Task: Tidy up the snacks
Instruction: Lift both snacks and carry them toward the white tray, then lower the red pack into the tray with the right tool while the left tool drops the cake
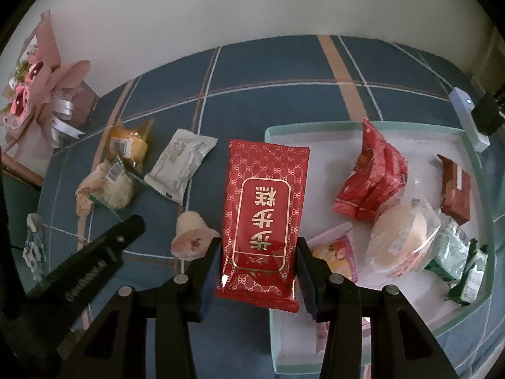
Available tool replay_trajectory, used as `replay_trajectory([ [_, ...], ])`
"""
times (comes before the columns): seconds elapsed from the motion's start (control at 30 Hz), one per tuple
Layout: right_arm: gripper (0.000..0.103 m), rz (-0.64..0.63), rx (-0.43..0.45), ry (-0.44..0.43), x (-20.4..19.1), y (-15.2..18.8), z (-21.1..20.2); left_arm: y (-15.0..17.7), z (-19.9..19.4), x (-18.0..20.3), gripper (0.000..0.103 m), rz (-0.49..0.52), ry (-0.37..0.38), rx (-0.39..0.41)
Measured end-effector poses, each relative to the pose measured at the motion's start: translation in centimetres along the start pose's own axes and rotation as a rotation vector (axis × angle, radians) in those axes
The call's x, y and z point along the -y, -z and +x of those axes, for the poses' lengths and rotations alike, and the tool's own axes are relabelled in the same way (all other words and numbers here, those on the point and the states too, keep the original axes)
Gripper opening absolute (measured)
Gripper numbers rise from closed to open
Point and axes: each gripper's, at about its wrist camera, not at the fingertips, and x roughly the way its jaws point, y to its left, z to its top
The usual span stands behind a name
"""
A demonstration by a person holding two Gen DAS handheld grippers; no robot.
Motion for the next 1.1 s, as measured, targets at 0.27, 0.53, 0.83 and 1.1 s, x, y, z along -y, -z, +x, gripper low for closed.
replay_trajectory([
  [0.27, 0.048, 0.026, 0.02, 0.015, 1.5, -0.4, -1.2, 0.3, 0.7, 1.5, 0.039, 0.023, 0.021, -0.009],
  [0.53, 0.047, 0.063, 0.042, 0.034, 3.9, -0.6, -2.2, 0.8, 2.2, 3.2, 0.051, 0.033, 0.051, -0.043],
  [0.83, 0.047, 0.072, 0.041, 0.026, 4.9, -0.7, -2.2, 1.5, 4.5, 4.7, 0.056, 0.048, 0.053, -0.095],
  [1.1, 0.047, 0.078, 0.035, 0.02, 5.0, -0.6, -2.1, 1.3, 4.5, 4.8, 0.056, 0.042, 0.048, -0.076],
])
